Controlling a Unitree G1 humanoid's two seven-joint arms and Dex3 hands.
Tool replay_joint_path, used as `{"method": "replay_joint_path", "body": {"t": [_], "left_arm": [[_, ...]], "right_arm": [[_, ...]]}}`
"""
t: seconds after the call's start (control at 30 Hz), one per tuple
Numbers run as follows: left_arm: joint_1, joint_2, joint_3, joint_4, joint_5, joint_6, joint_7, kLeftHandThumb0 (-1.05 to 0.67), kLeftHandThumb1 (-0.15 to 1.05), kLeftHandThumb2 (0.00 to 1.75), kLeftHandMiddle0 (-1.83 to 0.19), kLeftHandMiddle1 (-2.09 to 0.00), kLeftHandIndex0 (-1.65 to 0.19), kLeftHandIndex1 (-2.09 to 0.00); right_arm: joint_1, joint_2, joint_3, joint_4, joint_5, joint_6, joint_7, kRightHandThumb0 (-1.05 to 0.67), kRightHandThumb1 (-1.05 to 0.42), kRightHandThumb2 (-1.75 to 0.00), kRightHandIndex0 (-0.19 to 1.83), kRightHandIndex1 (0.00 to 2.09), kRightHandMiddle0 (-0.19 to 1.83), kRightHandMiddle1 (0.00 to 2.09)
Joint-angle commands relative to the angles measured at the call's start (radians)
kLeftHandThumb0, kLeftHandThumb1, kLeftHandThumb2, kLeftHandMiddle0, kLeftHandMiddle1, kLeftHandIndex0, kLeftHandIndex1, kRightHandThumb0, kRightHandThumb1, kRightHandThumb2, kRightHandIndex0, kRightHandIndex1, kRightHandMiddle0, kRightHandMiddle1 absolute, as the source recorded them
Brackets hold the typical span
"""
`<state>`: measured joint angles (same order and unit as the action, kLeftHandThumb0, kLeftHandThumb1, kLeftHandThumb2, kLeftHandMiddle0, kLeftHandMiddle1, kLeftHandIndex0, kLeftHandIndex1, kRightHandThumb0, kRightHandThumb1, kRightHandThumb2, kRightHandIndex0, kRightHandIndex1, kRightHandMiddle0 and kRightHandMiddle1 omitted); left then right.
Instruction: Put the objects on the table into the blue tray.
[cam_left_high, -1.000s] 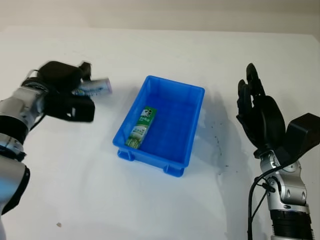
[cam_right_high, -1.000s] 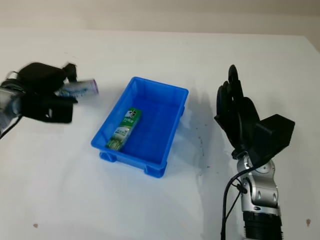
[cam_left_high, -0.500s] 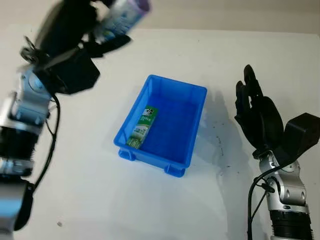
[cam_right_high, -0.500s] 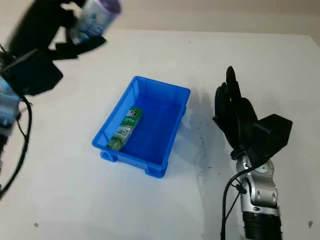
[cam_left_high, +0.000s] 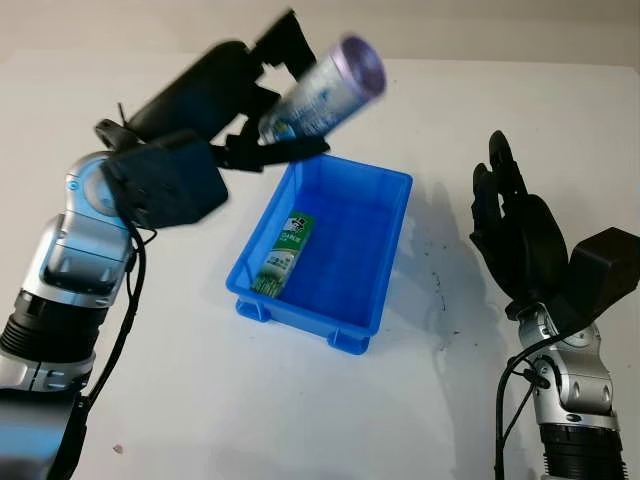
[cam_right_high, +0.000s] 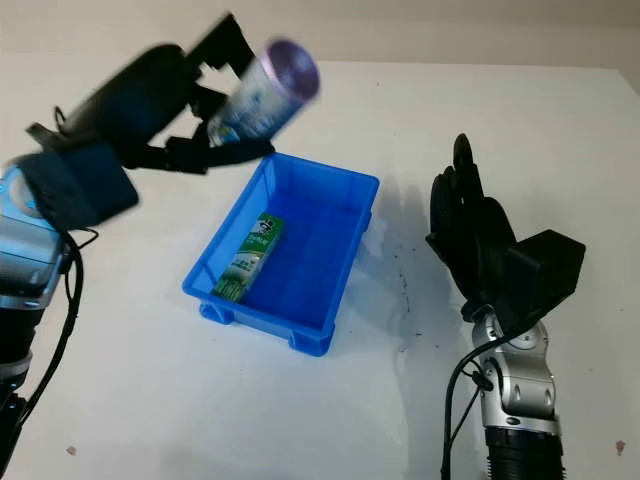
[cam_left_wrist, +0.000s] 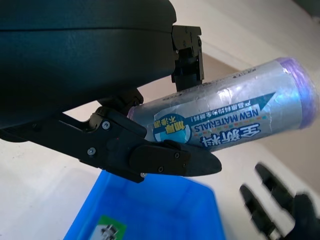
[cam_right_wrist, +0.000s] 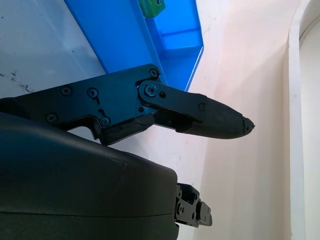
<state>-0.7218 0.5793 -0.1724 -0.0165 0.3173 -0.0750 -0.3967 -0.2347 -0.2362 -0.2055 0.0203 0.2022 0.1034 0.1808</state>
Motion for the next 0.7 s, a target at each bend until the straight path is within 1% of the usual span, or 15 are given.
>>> {"method": "replay_joint_path", "body": {"t": [0.0,0.03,0.1,0.13,0.17,0.2,0.23,0.27,0.3,0.37,0.43,0.47,0.5,0.57,0.67], "left_arm": [[0.024,-0.014,-0.014,0.02,0.012,-0.033,0.009,-0.44,1.05,0.43,-0.69,-2.09,-0.2,-2.09],[0.035,-0.024,-0.019,0.025,0.016,-0.036,0.01,-0.45,1.05,0.43,-0.49,-2.06,-0.12,-1.97],[0.055,-0.041,-0.034,0.021,0.033,-0.03,0.005,-0.46,1.05,0.44,-0.3,-2.02,-0.02,-1.79],[0.061,-0.046,-0.037,0.019,0.038,-0.028,0.003,-0.47,1.05,0.44,-0.22,-1.95,0.04,-1.65],[0.068,-0.051,-0.044,0.015,0.041,-0.025,-0.006,-0.47,1.05,0.45,-0.17,-1.82,0.08,-1.53],[0.074,-0.054,-0.046,0.011,0.043,-0.023,-0.013,-0.48,1.05,0.46,-0.17,-1.52,0.12,-1.36],[0.078,-0.056,-0.051,0.002,0.044,-0.009,-0.028,-0.49,1.05,0.46,-0.17,-1.36,0.14,-1.26],[0.08,-0.058,-0.056,-0.006,0.047,0.006,-0.042,-0.51,1.05,0.47,-0.11,-0.95,0.16,-0.97],[0.081,-0.059,-0.059,-0.012,0.05,0.019,-0.055,-0.52,1.05,0.49,-0.13,-0.66,0.15,-0.77],[0.082,-0.062,-0.061,-0.022,0.054,0.043,-0.076,-0.58,1.05,0.55,-0.14,-0.24,0.15,-0.44],[0.083,-0.065,-0.062,-0.03,0.059,0.067,-0.092,-0.64,1.05,0.61,-0.12,-0.12,0.18,-0.28],[0.083,-0.066,-0.061,-0.034,0.06,0.076,-0.097,-0.67,1.05,0.65,-0.06,-0.07,0.19,-0.18],[0.084,-0.067,-0.06,-0.038,0.061,0.082,-0.101,-0.69,1.05,0.66,-0.02,-0.04,0.19,-0.14],[0.085,-0.067,-0.054,-0.043,0.059,0.088,-0.105,-0.71,1.05,0.69,0.08,-0.01,0.19,-0.06],[0.083,-0.065,-0.05,-0.046,0.055,0.093,-0.111,-0.71,1.05,0.69,0.13,-0.01,0.19,-0.02]], "right_arm": [[0.018,0.006,0.004,-0.019,-0.01,-0.017,-0.007,-0.68,-1.05,-0.66,-0.19,0.0,-0.19,0.0],[0.02,0.006,0.005,-0.018,-0.014,-0.022,-0.007,-0.68,-1.05,-0.65,-0.19,0.0,-0.19,0.0],[0.024,0.006,0.007,-0.018,-0.019,-0.028,-0.006,-0.68,-1.05,-0.65,-0.19,0.0,-0.19,0.0],[0.025,0.006,0.007,-0.019,-0.02,-0.03,-0.008,-0.68,-1.05,-0.64,-0.19,0.0,-0.19,0.0],[0.027,0.009,0.006,-0.02,-0.016,-0.03,-0.007,-0.68,-1.05,-0.63,-0.19,0.0,-0.19,0.0],[0.028,0.011,0.005,-0.022,-0.013,-0.03,-0.007,-0.68,-1.05,-0.63,-0.19,0.0,-0.19,0.0],[0.028,0.012,0.005,-0.021,-0.012,-0.03,-0.006,-0.68,-1.05,-0.62,-0.19,0.0,-0.19,0.0],[0.029,0.011,0.005,-0.019,-0.012,-0.034,-0.005,-0.69,-1.05,-0.62,-0.19,0.0,-0.19,0.0],[0.03,0.011,0.005,-0.016,-0.016,-0.038,-0.007,-0.69,-1.05,-0.61,-0.19,0.0,-0.19,0.0],[0.031,0.015,0.005,-0.018,-0.017,-0.033,-0.014,-0.7,-1.05,-0.6,-0.19,0.0,-0.19,0.0],[0.033,0.017,0.005,-0.023,-0.015,-0.027,-0.019,-0.71,-1.05,-0.59,-0.19,0.0,-0.19,0.0],[0.033,0.018,0.005,-0.023,-0.014,-0.028,-0.02,-0.7,-1.05,-0.58,-0.19,0.0,-0.19,0.0],[0.034,0.017,0.006,-0.022,-0.017,-0.029,-0.021,-0.7,-1.05,-0.58,-0.19,0.0,-0.19,0.0],[0.036,0.015,0.008,-0.022,-0.022,-0.029,-0.022,-0.71,-1.05,-0.59,-0.19,0.0,-0.19,0.0],[0.036,0.019,0.007,-0.021,-0.024,-0.029,-0.028,-0.71,-1.05,-0.59,-0.19,0.0,-0.19,0.0]]}}
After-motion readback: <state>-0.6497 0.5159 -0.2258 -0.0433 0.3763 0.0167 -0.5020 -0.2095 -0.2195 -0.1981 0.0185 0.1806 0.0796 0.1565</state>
